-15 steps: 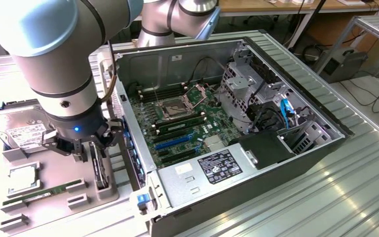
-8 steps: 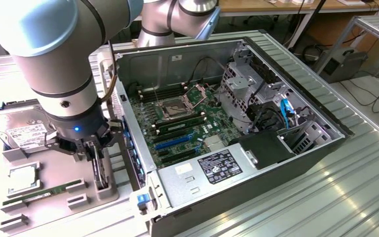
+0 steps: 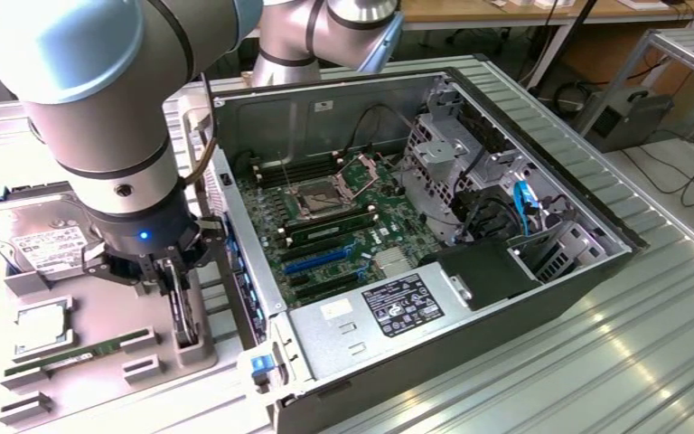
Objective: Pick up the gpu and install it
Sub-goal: 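Pick up the gpu and move the gpu toward the slot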
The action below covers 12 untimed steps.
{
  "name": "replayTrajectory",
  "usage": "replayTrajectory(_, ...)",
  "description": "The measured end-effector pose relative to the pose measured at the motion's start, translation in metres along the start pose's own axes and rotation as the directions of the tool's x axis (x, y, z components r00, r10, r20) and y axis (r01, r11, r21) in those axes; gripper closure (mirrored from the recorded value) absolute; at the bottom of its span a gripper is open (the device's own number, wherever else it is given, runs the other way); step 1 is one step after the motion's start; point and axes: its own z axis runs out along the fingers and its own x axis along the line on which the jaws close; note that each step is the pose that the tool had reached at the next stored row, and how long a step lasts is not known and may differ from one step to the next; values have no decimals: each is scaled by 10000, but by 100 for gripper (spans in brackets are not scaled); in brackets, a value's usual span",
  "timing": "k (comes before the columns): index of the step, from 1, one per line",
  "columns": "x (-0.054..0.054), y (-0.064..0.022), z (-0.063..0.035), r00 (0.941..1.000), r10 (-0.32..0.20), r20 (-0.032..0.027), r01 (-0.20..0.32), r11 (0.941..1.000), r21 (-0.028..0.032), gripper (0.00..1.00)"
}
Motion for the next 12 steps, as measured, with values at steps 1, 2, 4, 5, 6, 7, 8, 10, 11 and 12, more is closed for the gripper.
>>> replayTrajectory(1,0,0,0,10000,-42,-2,42,10000,-2,73)
replayTrajectory(2,-1,0,1,10000,-62,-3,62,10000,-3,74)
replayTrajectory(4,-1,0,1,10000,-66,-4,66,10000,-3,74)
replayTrajectory(5,-2,0,1,10000,-66,-4,66,10000,-2,74)
replayTrajectory(6,-2,0,0,10000,-66,-5,66,10000,-2,74)
replayTrajectory(7,-2,0,0,10000,-66,-5,66,10000,-2,74)
replayTrajectory(8,-2,0,0,10000,-66,-5,66,10000,-2,74)
replayTrajectory(10,-3,1,-14,10000,-66,-6,66,10000,-1,74)
replayTrajectory(11,-3,1,-26,10000,-66,-5,66,10000,-1,74)
replayTrajectory(12,-3,2,-43,10000,-66,-4,66,10000,-2,74)
